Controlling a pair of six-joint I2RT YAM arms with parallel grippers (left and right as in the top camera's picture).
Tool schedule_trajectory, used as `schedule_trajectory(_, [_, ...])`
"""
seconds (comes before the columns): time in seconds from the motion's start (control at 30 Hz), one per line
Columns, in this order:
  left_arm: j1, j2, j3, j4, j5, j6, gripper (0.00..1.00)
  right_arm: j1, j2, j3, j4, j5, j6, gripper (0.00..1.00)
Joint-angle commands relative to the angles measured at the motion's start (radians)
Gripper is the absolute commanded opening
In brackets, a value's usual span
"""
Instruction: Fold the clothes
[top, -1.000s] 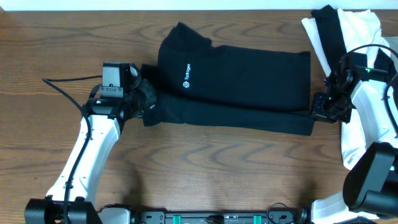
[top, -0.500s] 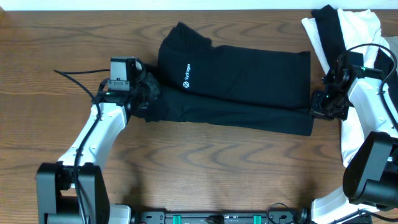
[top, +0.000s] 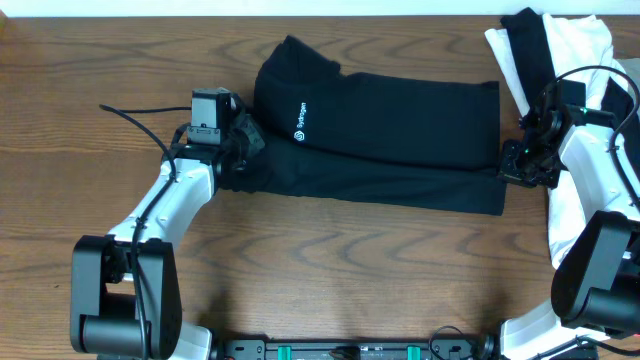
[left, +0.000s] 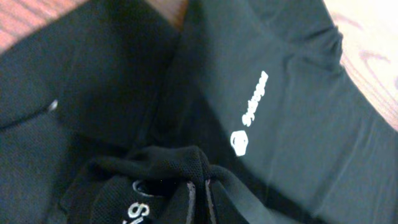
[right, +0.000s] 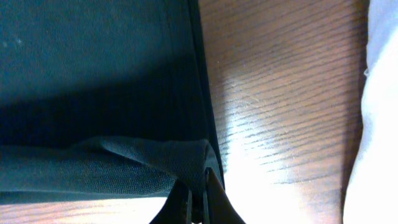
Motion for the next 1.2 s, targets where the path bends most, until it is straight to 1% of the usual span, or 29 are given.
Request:
schedule_trajectory(0.0, [0.001, 0.003, 0.016, 0.028, -0.052, 0.024, 0.07, -0.006, 0.009, -0.018, 0.011, 0.001, 0.020, 0.01])
schedule_trajectory(0.2, [0.001, 0.003, 0.016, 0.084, -0.053, 0.024, 0.06, -0.006, 0.009, -0.043, 0.039, 0.001, 0.023, 0.01])
schedule_trajectory(0.57, [0.000, 0.003, 0.014, 0.076, -0.056, 0.024, 0.07, -0.006, 0.010, -0.078, 0.106, 0.001, 0.023, 0.02])
schedule_trajectory(0.6, [0.000, 0.003, 0.012, 0.075, -0.055, 0.024, 0.13, -0.006, 0.010, -0.078, 0.116, 0.001, 0.023, 0.04])
schedule_trajectory(0.67, [-0.002, 0.003, 0.005, 0.071, -0.055, 0.024, 0.30, -0.006, 0.010, -0.078, 0.138, 0.001, 0.023, 0.19])
schedule_trajectory(0.73, [-0.002, 0.003, 0.005, 0.050, -0.055, 0.025, 0.57, -0.006, 0.010, -0.078, 0.166, 0.005, 0.035, 0.35])
schedule_trajectory(0.8, [-0.002, 0.003, 0.005, 0.033, -0.054, 0.045, 0.69, -0.006, 0.010, -0.078, 0.185, 0.005, 0.046, 0.45])
schedule_trajectory(0.87, [-0.002, 0.003, 0.005, 0.015, -0.054, 0.068, 0.71, -0.006, 0.010, -0.078, 0.196, 0.004, 0.046, 0.45])
schedule_trajectory(0.93, [-0.002, 0.003, 0.005, -0.013, -0.054, 0.091, 0.71, -0.006, 0.009, -0.078, 0.201, 0.004, 0.045, 0.42])
schedule_trajectory(1.07, [-0.002, 0.003, 0.005, -0.061, -0.054, 0.107, 0.70, -0.006, 0.009, -0.078, 0.191, -0.005, 0.045, 0.31])
schedule_trajectory(1.1, [-0.002, 0.003, 0.005, -0.068, -0.050, 0.117, 0.68, -0.006, 0.009, -0.078, 0.188, -0.015, 0.045, 0.28])
schedule_trajectory(1.17, [-0.002, 0.003, 0.005, -0.082, -0.050, 0.122, 0.63, -0.006, 0.009, -0.078, 0.181, -0.039, 0.045, 0.18])
